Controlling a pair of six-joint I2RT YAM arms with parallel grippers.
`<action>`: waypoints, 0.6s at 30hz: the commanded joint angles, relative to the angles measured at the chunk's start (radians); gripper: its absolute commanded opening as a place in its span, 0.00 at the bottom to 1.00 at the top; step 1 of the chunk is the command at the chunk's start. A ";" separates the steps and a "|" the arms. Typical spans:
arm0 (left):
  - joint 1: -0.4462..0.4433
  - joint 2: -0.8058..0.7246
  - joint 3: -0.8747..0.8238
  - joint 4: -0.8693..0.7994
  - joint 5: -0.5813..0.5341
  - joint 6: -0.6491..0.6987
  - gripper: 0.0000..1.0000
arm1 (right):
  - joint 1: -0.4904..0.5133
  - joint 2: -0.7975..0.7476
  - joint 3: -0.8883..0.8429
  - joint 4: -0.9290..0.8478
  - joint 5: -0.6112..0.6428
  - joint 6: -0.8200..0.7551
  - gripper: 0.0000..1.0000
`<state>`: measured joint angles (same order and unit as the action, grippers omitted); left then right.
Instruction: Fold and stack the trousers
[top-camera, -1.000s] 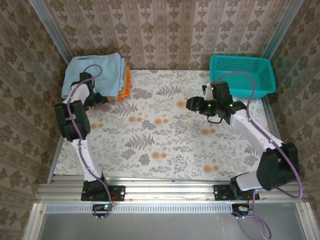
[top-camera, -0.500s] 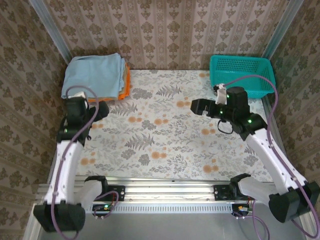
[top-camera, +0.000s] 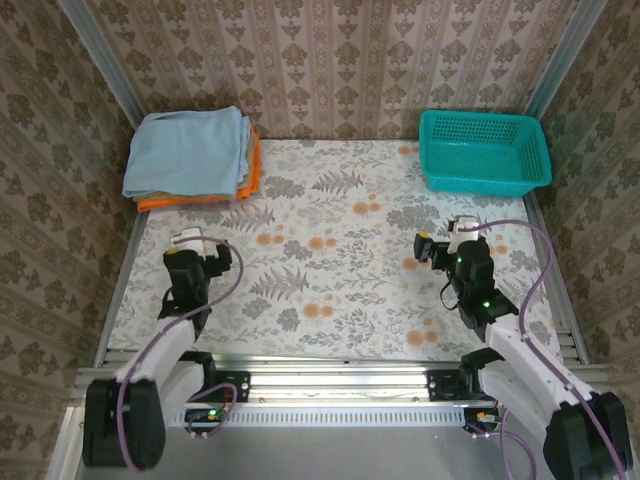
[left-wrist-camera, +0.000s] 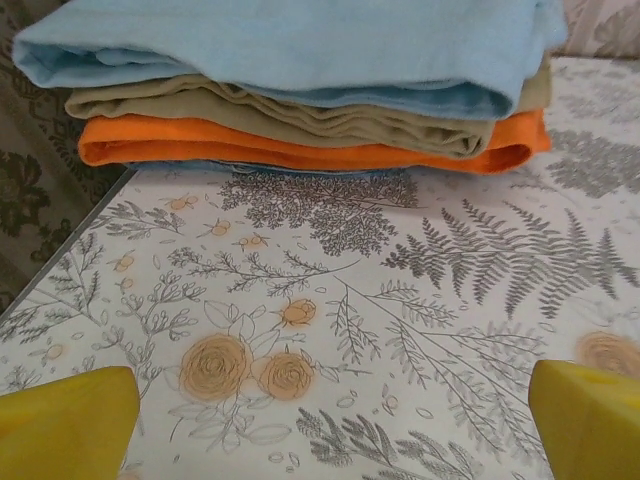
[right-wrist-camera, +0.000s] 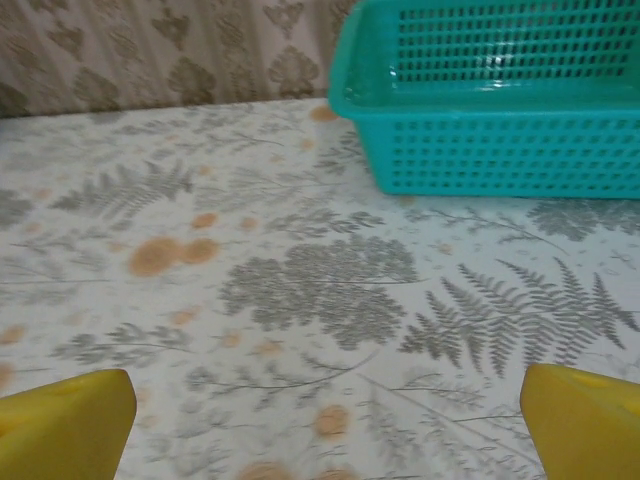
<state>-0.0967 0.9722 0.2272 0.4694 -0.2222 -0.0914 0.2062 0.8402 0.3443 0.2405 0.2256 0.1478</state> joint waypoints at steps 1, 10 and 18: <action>0.005 0.199 -0.012 0.414 -0.024 0.097 1.00 | -0.074 0.135 -0.013 0.304 -0.029 -0.093 1.00; 0.028 0.559 0.077 0.574 0.002 0.126 1.00 | -0.141 0.499 0.053 0.451 -0.297 -0.209 1.00; 0.057 0.584 0.144 0.492 0.042 0.126 1.00 | -0.206 0.687 0.041 0.656 -0.156 -0.091 1.00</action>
<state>-0.0456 1.5593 0.3717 0.9752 -0.1982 0.0273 0.0109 1.5272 0.3473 0.8253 -0.0162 0.0078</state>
